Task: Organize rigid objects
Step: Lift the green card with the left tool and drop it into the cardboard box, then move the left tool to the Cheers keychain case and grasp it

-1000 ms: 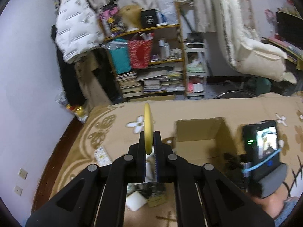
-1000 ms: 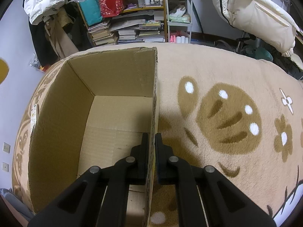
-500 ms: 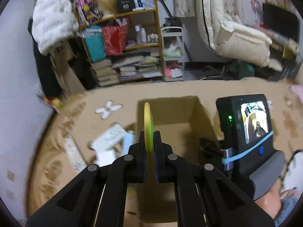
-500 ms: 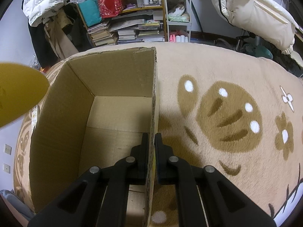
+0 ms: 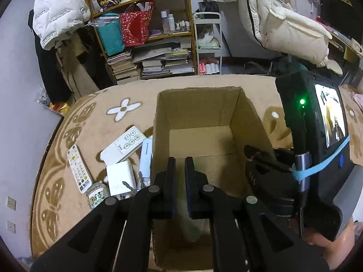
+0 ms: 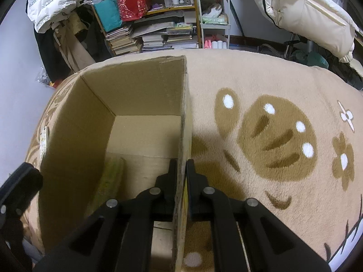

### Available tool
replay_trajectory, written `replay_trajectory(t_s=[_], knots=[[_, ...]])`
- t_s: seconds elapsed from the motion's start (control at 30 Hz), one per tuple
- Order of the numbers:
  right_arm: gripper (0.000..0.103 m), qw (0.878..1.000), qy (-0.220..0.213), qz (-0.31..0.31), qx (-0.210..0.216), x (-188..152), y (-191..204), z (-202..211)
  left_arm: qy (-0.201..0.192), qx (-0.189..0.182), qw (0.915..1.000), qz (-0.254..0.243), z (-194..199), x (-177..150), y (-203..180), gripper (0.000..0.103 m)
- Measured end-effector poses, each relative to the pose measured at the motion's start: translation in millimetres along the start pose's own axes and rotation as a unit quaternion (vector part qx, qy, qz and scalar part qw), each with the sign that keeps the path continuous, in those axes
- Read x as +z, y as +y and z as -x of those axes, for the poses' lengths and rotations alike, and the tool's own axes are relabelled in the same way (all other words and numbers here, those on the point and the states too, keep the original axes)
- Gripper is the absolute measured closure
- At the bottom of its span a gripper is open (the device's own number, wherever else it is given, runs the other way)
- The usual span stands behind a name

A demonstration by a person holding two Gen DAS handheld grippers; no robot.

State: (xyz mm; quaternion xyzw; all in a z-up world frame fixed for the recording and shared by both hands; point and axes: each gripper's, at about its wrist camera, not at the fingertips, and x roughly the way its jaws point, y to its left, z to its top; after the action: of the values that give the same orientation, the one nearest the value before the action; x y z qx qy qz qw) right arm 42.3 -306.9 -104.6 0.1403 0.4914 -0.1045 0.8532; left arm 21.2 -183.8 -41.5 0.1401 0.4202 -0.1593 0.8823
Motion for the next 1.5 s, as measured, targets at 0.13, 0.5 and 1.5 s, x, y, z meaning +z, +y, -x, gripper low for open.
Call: replay_trajectory(t_s=[0.13,0.5,1.5], knots=[[0.095,1.0,0.001,0.003,-0.002,-0.4,2.9,-2.7,0.007,0.002,1.0,0.005,1.1,-0.2,5.9,0.088],[0.095,1.0,0.003,0.003,-0.002,-0.6,0.1,-3.7,-0.001,0.027,0.9996,0.006,22.4,5.7,37.3,0.048],[0.095,1.0,0.008,0.01,-0.009,-6.9,-1.7,-6.6,0.13,0.058,0.9859,0.088,-70.7,-42.7,168.6,0.0]])
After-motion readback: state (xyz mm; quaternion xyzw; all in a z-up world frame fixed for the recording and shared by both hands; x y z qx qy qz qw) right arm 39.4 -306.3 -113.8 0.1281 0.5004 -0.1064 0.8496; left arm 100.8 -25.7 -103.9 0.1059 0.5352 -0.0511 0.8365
